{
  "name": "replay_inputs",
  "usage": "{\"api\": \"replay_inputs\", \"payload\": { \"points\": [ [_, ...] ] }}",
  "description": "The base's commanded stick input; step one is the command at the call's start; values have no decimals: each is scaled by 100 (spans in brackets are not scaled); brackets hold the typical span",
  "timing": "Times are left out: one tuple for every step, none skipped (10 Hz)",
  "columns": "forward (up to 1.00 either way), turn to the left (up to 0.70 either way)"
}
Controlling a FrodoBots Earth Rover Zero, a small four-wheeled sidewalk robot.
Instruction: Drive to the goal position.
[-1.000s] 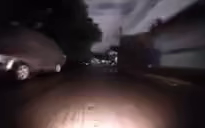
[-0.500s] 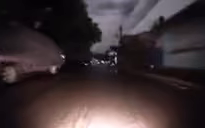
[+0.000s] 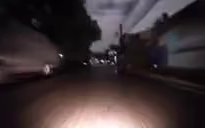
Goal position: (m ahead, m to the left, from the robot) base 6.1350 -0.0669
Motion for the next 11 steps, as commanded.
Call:
{"api": "replay_inputs", "payload": {
  "points": [
    [100, 0],
    [100, 0],
    [100, 0],
    [100, 0],
    [100, 0],
    [100, 0],
    [100, 0],
    [100, 0],
    [100, 0],
    [100, 0],
    [100, 0]
  ]
}}
